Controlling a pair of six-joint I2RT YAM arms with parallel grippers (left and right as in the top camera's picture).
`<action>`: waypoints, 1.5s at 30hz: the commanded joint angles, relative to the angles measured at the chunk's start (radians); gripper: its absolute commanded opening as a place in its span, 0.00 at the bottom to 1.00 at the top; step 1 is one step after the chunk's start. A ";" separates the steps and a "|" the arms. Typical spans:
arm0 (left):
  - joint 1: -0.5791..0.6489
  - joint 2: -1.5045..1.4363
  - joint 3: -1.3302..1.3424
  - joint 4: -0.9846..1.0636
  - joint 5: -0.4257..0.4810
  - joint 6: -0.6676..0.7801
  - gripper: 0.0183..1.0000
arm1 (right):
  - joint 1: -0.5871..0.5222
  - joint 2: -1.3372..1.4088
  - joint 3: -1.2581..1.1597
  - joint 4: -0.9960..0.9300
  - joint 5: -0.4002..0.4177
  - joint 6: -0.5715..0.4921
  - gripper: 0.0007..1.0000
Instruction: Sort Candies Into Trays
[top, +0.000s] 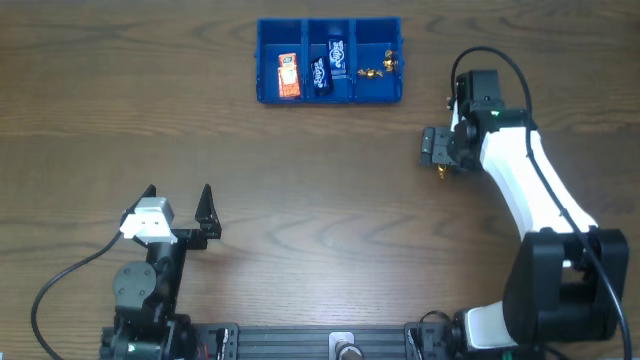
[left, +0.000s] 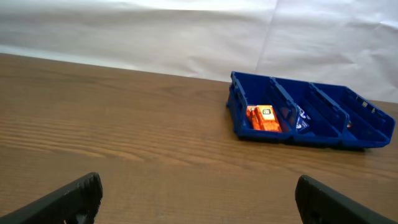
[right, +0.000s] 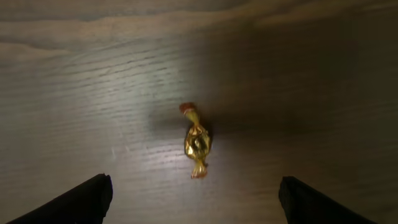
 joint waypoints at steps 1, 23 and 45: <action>0.003 -0.006 -0.022 -0.035 -0.017 0.014 1.00 | -0.014 0.082 -0.011 0.041 -0.036 -0.029 0.88; 0.003 -0.006 -0.022 -0.035 -0.017 0.014 1.00 | -0.047 0.158 -0.055 0.113 -0.035 -0.069 0.75; 0.003 -0.006 -0.022 -0.035 -0.017 0.014 1.00 | -0.040 0.192 -0.055 0.141 -0.035 -0.073 0.33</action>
